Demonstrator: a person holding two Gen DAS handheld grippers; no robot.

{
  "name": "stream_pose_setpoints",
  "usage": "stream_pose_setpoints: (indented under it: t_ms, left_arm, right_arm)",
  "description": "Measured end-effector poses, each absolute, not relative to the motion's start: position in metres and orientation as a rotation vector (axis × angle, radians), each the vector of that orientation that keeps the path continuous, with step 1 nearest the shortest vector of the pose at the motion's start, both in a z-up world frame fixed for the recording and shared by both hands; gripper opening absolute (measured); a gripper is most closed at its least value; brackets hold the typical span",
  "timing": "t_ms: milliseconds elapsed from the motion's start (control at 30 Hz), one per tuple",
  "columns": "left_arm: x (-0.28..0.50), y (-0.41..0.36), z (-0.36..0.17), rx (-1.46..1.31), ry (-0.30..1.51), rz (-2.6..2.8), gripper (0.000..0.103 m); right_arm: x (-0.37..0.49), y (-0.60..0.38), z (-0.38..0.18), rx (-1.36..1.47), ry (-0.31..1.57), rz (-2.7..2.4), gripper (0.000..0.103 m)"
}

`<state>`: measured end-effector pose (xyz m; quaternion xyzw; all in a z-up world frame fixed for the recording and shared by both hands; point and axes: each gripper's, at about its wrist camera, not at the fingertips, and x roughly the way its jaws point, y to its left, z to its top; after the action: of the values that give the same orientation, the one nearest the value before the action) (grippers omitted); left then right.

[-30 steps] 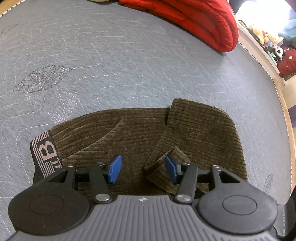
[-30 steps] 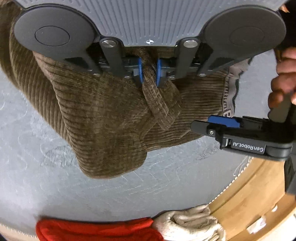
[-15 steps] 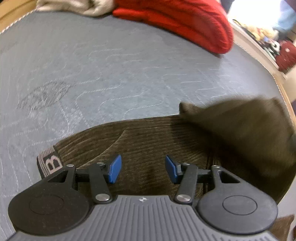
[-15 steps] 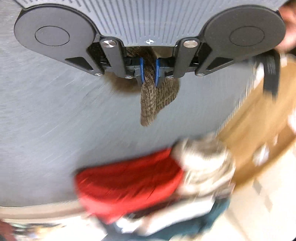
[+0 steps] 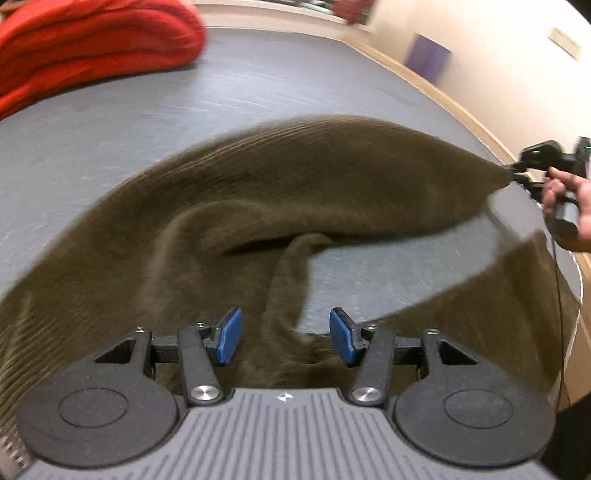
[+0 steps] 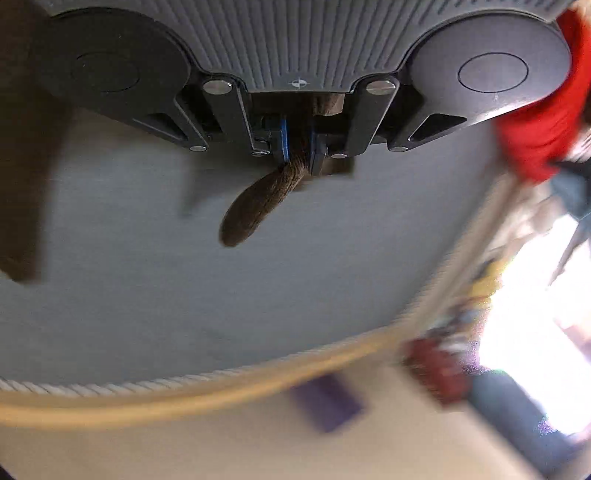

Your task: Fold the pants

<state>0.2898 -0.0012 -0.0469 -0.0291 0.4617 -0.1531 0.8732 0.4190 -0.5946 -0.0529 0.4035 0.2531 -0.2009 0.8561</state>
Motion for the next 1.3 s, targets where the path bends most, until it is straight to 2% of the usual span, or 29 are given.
stream_pose_setpoints:
  t_ms: [167, 267, 333, 433, 500, 567, 667, 733, 900, 1000, 1067, 1167, 1200, 1300]
  left_arm:
    - [0.305, -0.014, -0.069, -0.038, 0.943, -0.317, 0.058]
    - [0.313, -0.019, -0.076, -0.059, 0.952, -0.304, 0.058]
    - [0.314, -0.021, -0.078, -0.058, 0.957, -0.312, 0.058]
    - [0.315, -0.026, -0.087, -0.015, 0.973, -0.306, 0.057]
    - [0.316, -0.028, -0.094, 0.010, 0.986, -0.299, 0.046]
    - [0.317, -0.030, -0.100, 0.049, 1.007, -0.287, 0.021]
    - [0.318, -0.028, -0.095, 0.060, 1.013, -0.278, 0.008]
    - [0.318, -0.025, -0.089, 0.053, 1.016, -0.275, 0.008]
    - [0.317, -0.023, -0.069, 0.094, 1.039, -0.305, 0.007]
    - [0.317, -0.021, -0.065, 0.161, 1.082, -0.344, 0.007]
    - [0.314, -0.020, -0.067, 0.221, 1.117, -0.400, 0.007]
    - [0.307, -0.022, -0.068, 0.314, 1.139, -0.451, 0.007]
    - [0.305, -0.022, -0.066, 0.330, 1.145, -0.476, 0.007]
    - [0.295, -0.023, -0.064, 0.392, 1.147, -0.539, 0.007]
  right_arm:
    - [0.423, -0.618, -0.094, 0.854, 0.643, -0.418, 0.011]
    - [0.426, -0.616, -0.097, 0.841, 0.657, -0.411, 0.018]
    - [0.426, -0.624, -0.100, 0.884, 0.654, -0.429, 0.026]
    - [0.418, -0.633, -0.109, 0.961, 0.634, -0.460, 0.030]
    - [0.416, -0.637, -0.115, 1.033, 0.627, -0.464, 0.030]
    - [0.418, -0.644, -0.123, 1.095, 0.626, -0.452, 0.030]
    - [0.429, -0.650, -0.130, 1.124, 0.631, -0.439, 0.029]
    - [0.438, -0.650, -0.124, 1.093, 0.610, -0.428, 0.010]
    - [0.458, -0.629, -0.064, 0.882, 0.411, -0.287, 0.007]
    - [0.443, -0.625, -0.044, 0.762, 0.277, -0.385, 0.006]
    - [0.440, -0.630, -0.055, 0.677, 0.346, -0.573, 0.007]
    - [0.444, -0.649, -0.107, 0.673, 0.687, -0.779, 0.007]
    - [0.435, -0.653, -0.119, 0.725, 0.681, -0.781, 0.006]
    - [0.439, -0.651, -0.110, 0.689, 0.670, -0.758, 0.009]
